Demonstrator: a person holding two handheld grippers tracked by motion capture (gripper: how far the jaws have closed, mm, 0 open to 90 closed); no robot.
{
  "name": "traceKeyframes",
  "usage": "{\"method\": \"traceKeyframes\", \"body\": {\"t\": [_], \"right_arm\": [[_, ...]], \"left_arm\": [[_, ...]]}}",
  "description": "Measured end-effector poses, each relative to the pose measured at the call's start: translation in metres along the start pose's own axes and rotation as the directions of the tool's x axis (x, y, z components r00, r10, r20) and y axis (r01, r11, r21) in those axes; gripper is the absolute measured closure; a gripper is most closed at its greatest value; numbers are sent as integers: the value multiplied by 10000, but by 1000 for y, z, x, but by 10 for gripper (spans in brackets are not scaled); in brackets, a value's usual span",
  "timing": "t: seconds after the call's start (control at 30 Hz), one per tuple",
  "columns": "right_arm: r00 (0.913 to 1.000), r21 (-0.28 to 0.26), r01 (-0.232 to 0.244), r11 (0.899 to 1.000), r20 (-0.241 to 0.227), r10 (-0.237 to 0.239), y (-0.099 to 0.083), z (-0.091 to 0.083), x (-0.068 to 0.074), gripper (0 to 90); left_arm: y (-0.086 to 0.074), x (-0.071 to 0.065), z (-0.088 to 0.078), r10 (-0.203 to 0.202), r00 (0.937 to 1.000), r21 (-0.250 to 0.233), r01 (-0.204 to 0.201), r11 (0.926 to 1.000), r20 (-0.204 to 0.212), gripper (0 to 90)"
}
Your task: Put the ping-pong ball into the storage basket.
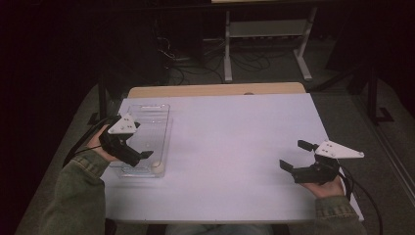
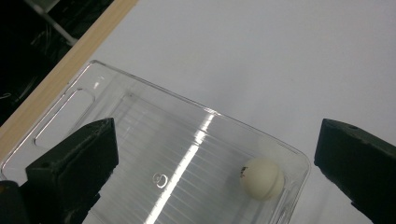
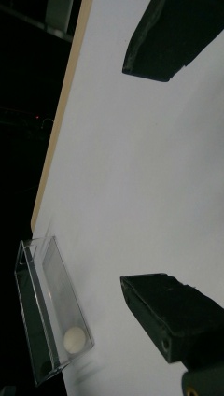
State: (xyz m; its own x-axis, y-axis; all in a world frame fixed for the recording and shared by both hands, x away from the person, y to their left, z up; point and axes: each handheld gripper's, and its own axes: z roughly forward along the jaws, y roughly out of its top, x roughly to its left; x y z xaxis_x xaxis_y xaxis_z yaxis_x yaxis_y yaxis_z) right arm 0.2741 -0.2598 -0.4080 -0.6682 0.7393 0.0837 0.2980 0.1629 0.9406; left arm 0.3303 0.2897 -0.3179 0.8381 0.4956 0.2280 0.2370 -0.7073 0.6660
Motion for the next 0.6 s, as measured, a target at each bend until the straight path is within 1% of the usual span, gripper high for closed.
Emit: {"method": "traceKeyframes", "body": {"t": [0.07, 0.17, 0.27, 0.33, 0.37, 0.4, 0.47, 0.6], "right_arm": [[10000, -41, -18, 10000, 22, 19, 0, 0, 0, 5], [10000, -88, -7, 10000, 51, 8, 0, -1, 0, 5], [10000, -114, -21, 9999, 63, 21, 0, -1, 0, 5], [10000, -131, -8, 9999, 62, 9, 0, -2, 0, 5], [10000, -131, -8, 9999, 62, 9, 0, -2, 0, 5], [10000, -137, -10, 9999, 58, 10, 0, -2, 0, 5], [10000, -123, -3, 9999, 70, 3, 0, -1, 0, 5], [10000, -130, -10, 9999, 69, 11, 0, -2, 0, 5]], "left_arm": [[-3, -1, -1, -136, 9999, -125, 135, 9998, -58, 0], [-5, -3, -3, -158, 9998, -302, 153, 9994, -155, 0], [-7, -4, -5, -324, 9991, -557, 307, 9980, -285, 0], [-9, -4, -6, -442, 9985, -820, 413, 9958, -333, 0], [-9, -4, -6, -442, 9985, -820, 413, 9958, -333, 0], [-11, -4, -6, -573, 9978, -1056, 533, 9930, -346, 0], [-14, -4, -6, -775, 9965, -1329, 726, 9885, -323, 0], [-19, -6, -4, -998, 9944, -1576, 933, 9831, -335, 0]]}}
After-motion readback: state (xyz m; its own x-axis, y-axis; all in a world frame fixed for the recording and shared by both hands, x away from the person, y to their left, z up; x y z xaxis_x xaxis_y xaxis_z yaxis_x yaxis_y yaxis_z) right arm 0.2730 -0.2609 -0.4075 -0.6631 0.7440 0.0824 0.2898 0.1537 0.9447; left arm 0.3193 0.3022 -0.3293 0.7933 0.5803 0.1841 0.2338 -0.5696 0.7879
